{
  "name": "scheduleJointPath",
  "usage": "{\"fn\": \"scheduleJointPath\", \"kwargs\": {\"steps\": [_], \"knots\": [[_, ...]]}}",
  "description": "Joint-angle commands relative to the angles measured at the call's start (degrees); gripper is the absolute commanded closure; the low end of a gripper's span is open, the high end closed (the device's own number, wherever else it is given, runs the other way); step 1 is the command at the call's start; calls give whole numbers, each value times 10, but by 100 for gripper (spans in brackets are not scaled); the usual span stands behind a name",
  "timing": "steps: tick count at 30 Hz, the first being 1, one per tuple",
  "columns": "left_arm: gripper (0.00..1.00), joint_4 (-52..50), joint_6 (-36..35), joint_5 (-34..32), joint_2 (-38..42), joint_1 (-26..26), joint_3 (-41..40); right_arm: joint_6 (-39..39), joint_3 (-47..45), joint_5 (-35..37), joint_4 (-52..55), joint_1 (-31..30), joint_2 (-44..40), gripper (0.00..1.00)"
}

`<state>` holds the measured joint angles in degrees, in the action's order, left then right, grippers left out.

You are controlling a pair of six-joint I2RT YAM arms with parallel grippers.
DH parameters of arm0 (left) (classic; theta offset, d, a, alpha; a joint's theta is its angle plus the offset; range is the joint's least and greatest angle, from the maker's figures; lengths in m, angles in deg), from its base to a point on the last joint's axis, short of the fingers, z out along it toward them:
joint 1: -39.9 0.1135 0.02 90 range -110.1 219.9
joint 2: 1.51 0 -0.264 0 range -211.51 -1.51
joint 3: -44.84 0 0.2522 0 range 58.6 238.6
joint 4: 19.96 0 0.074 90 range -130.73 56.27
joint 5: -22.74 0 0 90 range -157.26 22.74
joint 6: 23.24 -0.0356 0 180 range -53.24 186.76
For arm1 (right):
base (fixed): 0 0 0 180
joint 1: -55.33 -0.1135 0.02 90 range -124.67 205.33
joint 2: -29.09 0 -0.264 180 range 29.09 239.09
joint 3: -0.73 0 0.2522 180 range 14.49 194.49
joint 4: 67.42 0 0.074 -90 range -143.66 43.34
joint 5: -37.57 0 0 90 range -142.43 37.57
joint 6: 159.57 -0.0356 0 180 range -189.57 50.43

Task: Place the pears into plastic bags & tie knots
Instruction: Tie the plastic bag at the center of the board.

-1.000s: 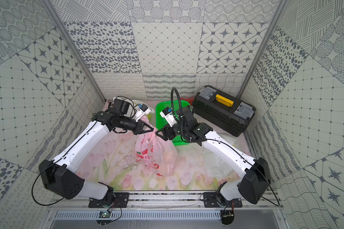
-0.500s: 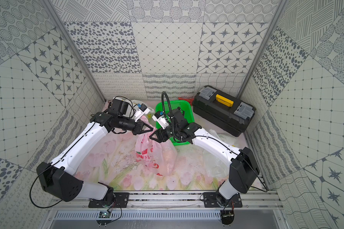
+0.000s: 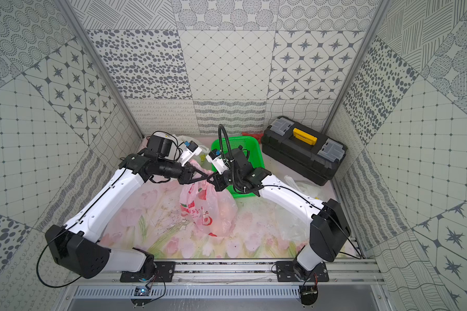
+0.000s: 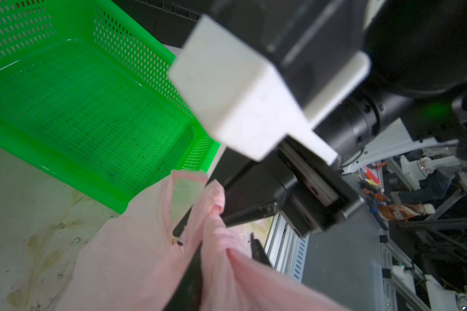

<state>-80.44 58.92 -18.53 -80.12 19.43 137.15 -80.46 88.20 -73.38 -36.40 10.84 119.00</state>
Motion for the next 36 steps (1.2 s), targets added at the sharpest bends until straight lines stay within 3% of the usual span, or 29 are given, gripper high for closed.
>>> {"fn": "scheduleJointPath", "kwargs": {"steps": [1,5,9,12,17,19,23,27,36], "knots": [[53,-14,-30,11,28,8,-30,13,-26,65,-83,2,-30,100],[45,30,-22,4,42,11,-73,13,-62,68,-165,-6,-47,100],[45,58,8,66,51,7,-86,7,-75,128,-223,-23,-42,100],[46,53,17,79,70,-25,-86,-21,-100,164,-321,-33,-43,100],[46,-5,19,51,122,-63,-71,-71,-146,120,-488,-35,-51,100],[45,-19,21,18,151,-50,-63,-75,-172,95,-537,-34,-47,100],[42,-30,54,16,186,-4,-24,-78,-208,76,-578,-34,-36,100],[39,-28,57,1,201,6,3,-75,-219,75,-617,-35,-26,100],[38,70,34,-96,122,65,4,11,-215,73,-646,-45,-21,100]]}}
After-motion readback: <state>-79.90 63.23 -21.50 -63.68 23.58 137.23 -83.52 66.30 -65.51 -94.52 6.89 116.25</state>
